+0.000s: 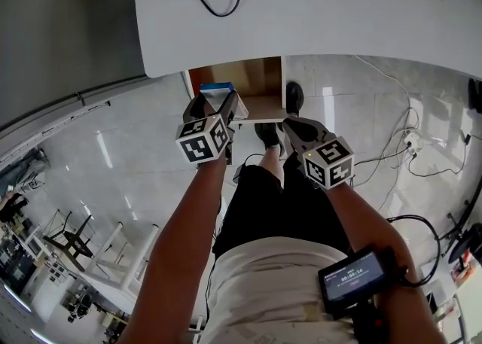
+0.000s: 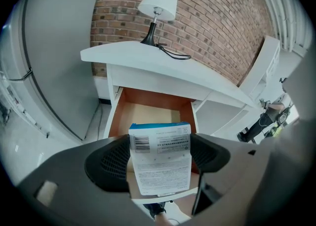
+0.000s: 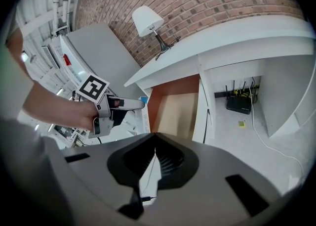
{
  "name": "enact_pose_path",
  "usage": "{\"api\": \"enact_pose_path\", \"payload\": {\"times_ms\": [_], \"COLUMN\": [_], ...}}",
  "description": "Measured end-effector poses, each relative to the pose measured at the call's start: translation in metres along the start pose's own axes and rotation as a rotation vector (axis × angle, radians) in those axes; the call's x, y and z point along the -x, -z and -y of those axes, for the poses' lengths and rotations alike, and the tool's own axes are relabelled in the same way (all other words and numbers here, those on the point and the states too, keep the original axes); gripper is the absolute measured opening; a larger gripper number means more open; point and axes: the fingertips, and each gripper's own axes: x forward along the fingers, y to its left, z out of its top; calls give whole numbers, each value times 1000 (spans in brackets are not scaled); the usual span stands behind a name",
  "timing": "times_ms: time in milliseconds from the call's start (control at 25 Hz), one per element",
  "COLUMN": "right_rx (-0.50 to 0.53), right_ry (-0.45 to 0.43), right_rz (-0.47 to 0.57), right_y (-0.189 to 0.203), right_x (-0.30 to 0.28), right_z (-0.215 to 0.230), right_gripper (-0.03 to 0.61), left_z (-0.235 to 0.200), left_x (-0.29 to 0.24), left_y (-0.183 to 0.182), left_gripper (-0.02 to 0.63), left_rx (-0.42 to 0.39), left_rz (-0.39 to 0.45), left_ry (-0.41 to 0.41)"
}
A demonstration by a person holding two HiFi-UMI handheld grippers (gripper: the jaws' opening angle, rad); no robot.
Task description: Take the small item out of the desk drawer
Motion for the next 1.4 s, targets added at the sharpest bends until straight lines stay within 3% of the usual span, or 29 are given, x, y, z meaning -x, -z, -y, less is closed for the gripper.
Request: {"api": "enact_pose_path", "payload": {"times_ms": [1080,1400], "right_rx": [84,106], "right_ry": [9,14], "right_rz": [27,41], "right_y": [-42,-50], "right_x": [31,47], "right_z": [-39,-50], "right_gripper": [6,6], "left_z": [6,20], "left_x": [103,127], "left_y": [-4,-11], "left_gripper": [380,380], "left_rx": [95,79], "left_rz": [85,115], "left_ry": [11,39]}}
